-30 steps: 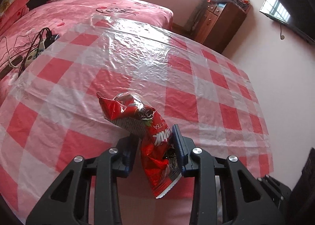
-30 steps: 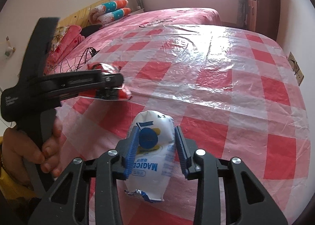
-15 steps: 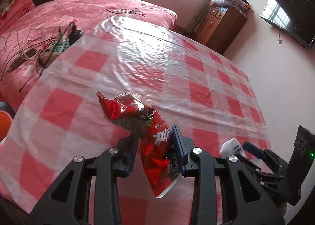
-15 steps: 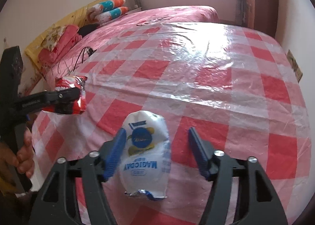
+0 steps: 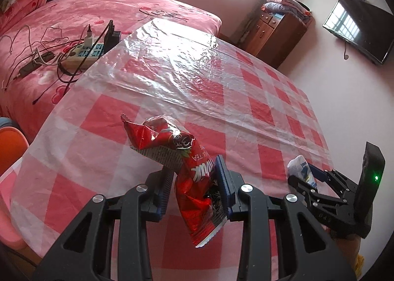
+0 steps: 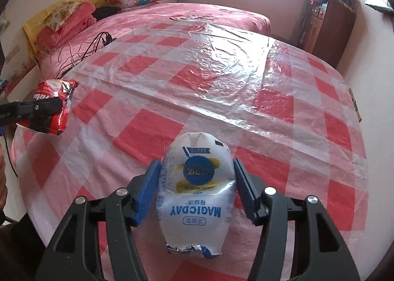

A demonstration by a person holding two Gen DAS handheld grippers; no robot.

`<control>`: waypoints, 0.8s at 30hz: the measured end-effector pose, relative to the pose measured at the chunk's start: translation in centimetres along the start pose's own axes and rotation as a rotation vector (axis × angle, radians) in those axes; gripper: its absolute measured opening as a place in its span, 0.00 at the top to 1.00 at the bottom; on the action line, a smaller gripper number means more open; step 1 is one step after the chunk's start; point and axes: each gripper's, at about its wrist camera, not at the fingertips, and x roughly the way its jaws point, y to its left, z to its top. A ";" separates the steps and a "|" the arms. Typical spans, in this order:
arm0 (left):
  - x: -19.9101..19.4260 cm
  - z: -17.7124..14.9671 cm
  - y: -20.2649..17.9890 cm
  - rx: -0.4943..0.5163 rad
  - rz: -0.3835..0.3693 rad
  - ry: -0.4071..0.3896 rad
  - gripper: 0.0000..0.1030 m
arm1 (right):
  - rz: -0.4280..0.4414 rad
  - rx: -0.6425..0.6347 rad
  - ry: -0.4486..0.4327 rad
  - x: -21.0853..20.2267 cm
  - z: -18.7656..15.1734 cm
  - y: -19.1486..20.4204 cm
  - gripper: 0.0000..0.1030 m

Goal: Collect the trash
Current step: 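Lift both items and carry them toward the orange bucket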

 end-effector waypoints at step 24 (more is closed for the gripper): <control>-3.6 0.0 7.9 -0.095 -0.083 -0.051 0.65 | 0.264 0.316 -0.005 0.4 2.5 0.6 0.42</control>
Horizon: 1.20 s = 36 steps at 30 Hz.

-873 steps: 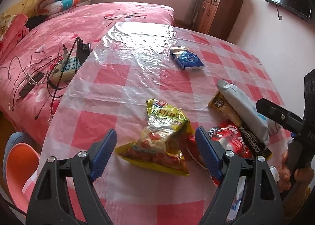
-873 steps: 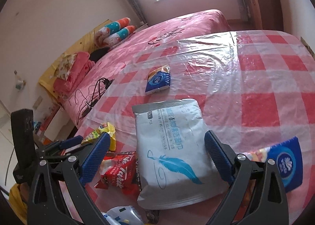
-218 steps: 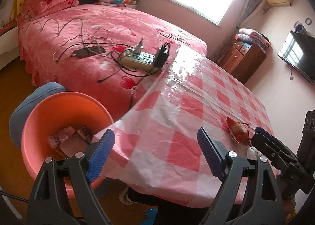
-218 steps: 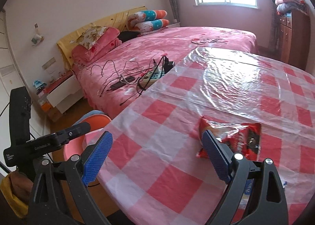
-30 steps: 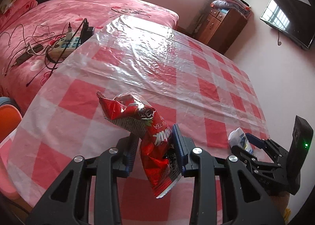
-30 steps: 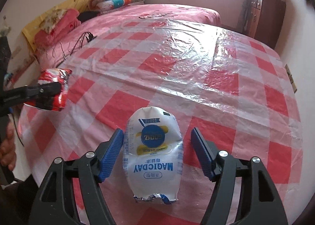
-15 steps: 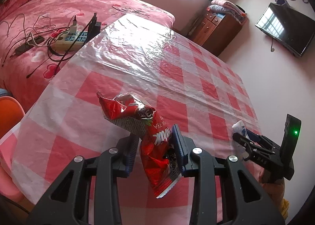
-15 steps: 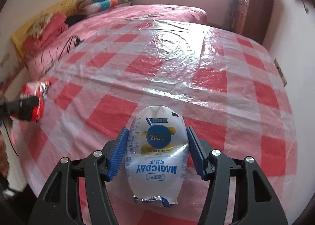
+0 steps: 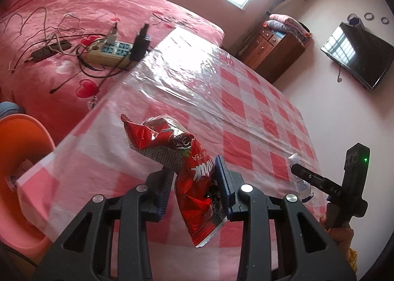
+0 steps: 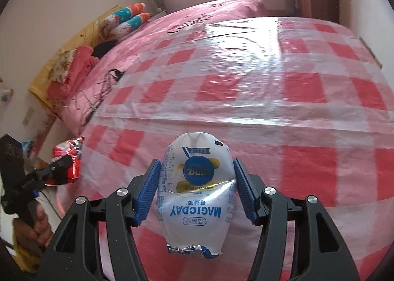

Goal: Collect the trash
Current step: 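Lift both items and carry them toward the orange bucket, then open both tools over the orange bucket to drop the items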

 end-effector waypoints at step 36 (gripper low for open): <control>-9.3 -2.8 19.6 -0.361 0.248 -0.132 0.64 | 0.476 -0.352 0.262 12.5 0.1 31.4 0.41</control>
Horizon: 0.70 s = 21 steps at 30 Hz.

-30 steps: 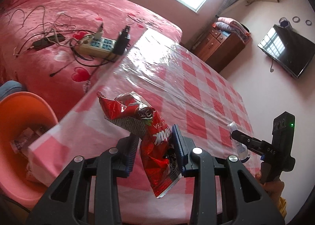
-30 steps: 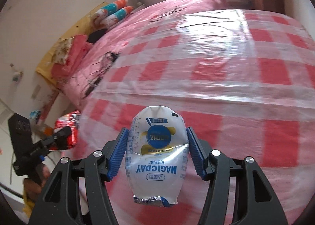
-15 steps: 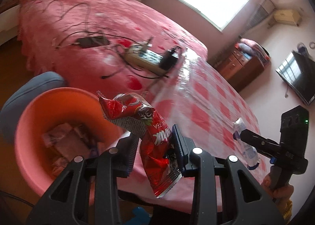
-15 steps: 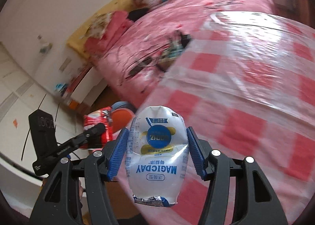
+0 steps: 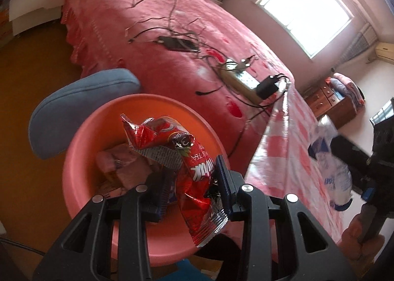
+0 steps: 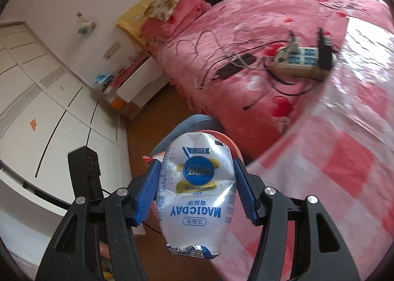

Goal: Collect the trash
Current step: 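Open both tools over the orange bucket to drop the items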

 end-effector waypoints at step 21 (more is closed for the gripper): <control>0.0 0.3 -0.5 0.103 0.168 -0.037 0.17 | -0.156 0.097 -0.112 -1.4 -1.2 -3.7 0.13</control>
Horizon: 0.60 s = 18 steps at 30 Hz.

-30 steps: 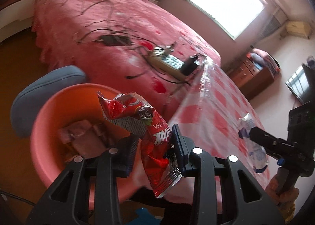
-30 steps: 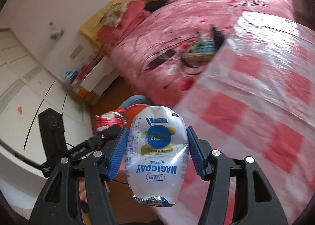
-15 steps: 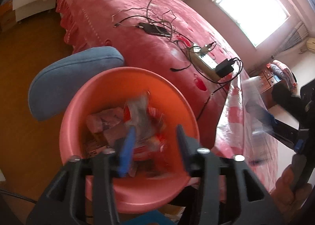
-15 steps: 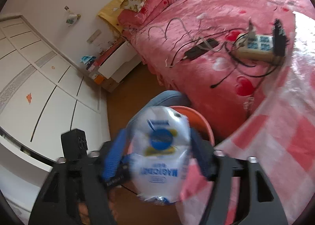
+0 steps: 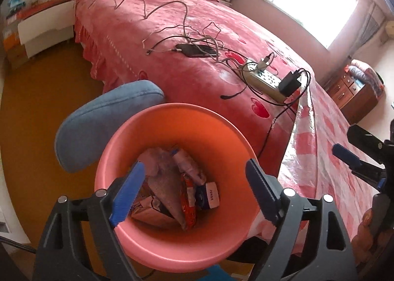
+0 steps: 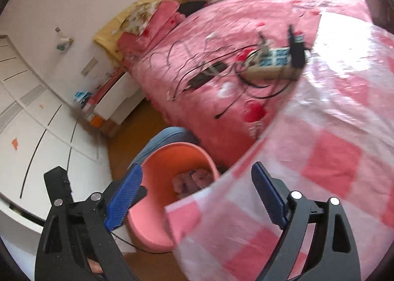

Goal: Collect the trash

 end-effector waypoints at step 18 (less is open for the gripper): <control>-3.7 0.2 -9.7 0.216 0.023 -0.110 0.12 | -0.179 -0.011 -0.180 -8.6 -3.1 -4.4 0.13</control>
